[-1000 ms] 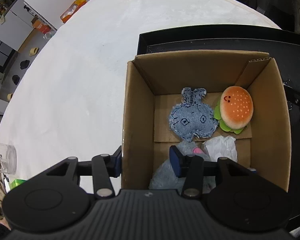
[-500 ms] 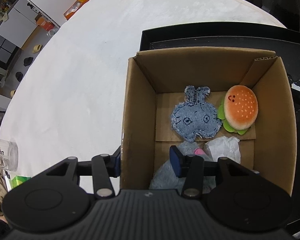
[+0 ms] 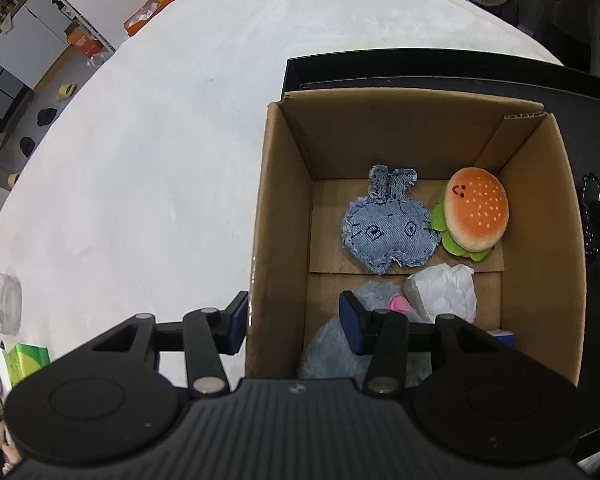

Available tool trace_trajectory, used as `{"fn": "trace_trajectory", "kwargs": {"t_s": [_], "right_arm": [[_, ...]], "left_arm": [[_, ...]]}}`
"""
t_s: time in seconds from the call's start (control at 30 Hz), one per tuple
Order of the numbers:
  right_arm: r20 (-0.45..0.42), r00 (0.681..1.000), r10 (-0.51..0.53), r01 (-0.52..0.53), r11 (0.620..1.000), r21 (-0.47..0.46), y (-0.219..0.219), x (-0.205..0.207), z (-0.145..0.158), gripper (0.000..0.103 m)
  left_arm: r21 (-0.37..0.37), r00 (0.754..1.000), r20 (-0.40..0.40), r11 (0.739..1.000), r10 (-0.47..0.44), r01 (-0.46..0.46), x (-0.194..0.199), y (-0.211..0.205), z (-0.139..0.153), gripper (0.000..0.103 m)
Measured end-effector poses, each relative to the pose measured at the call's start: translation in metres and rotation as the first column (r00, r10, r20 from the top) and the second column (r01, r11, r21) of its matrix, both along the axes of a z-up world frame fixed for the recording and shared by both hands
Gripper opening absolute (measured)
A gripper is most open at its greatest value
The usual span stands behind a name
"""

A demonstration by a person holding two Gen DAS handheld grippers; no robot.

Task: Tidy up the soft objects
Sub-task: 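Close the right tool on the black felt patch, then lift the black patch with the right tool and drop it into the box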

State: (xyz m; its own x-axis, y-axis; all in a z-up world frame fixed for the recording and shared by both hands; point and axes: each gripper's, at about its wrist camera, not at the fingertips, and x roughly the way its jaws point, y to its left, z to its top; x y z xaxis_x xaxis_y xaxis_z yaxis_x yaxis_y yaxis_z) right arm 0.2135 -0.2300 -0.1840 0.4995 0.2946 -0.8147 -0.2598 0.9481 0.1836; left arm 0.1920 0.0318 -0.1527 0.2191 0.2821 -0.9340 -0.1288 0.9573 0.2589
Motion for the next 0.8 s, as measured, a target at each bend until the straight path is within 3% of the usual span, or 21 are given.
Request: {"fn": "trace_trajectory", "kwargs": {"t_s": [0.8], "right_arm": [[0.067,0.998,-0.004,0.005,1.0,-0.006,0.014,-0.028,0.065,0.034]], "left_arm": [[-0.08,0.995,0.093,0.997,0.017,-0.009,-0.029,0.021,0.015,0.046]]}}
